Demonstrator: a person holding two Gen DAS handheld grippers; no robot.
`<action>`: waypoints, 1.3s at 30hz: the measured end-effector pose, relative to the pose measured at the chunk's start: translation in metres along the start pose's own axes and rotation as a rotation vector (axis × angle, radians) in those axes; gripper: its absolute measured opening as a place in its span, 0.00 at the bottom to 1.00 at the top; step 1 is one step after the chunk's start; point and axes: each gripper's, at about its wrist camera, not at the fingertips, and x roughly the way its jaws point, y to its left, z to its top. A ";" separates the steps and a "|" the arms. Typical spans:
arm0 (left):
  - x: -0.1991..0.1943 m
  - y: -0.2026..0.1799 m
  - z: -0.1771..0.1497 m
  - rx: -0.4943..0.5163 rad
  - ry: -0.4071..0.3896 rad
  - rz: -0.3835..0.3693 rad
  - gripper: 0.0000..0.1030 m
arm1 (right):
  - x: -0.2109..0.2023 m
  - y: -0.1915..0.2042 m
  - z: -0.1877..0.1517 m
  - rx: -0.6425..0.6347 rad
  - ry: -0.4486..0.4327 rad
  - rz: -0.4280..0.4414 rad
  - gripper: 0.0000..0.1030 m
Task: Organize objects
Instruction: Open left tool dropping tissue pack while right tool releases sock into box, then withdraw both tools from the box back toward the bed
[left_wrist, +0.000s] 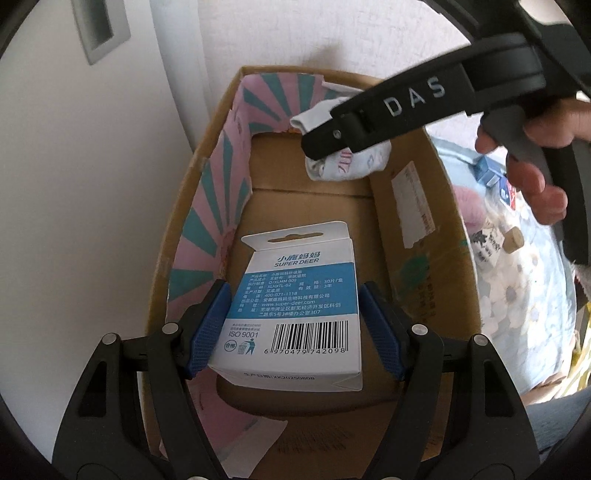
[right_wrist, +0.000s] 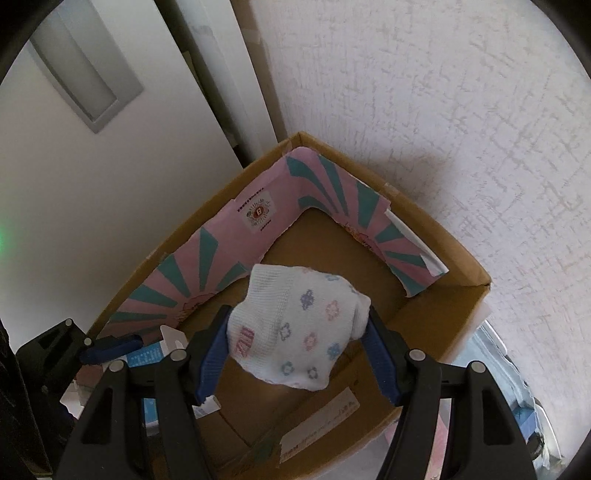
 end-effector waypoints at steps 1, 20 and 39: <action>0.001 -0.001 0.000 0.006 0.006 0.004 0.67 | 0.001 0.000 0.001 -0.002 0.000 0.000 0.62; -0.021 -0.018 -0.004 0.044 -0.010 -0.001 1.00 | -0.010 -0.006 0.007 0.040 -0.054 -0.013 0.99; -0.067 -0.021 0.008 0.072 -0.095 0.022 1.00 | -0.089 0.004 -0.031 0.079 -0.178 -0.038 0.99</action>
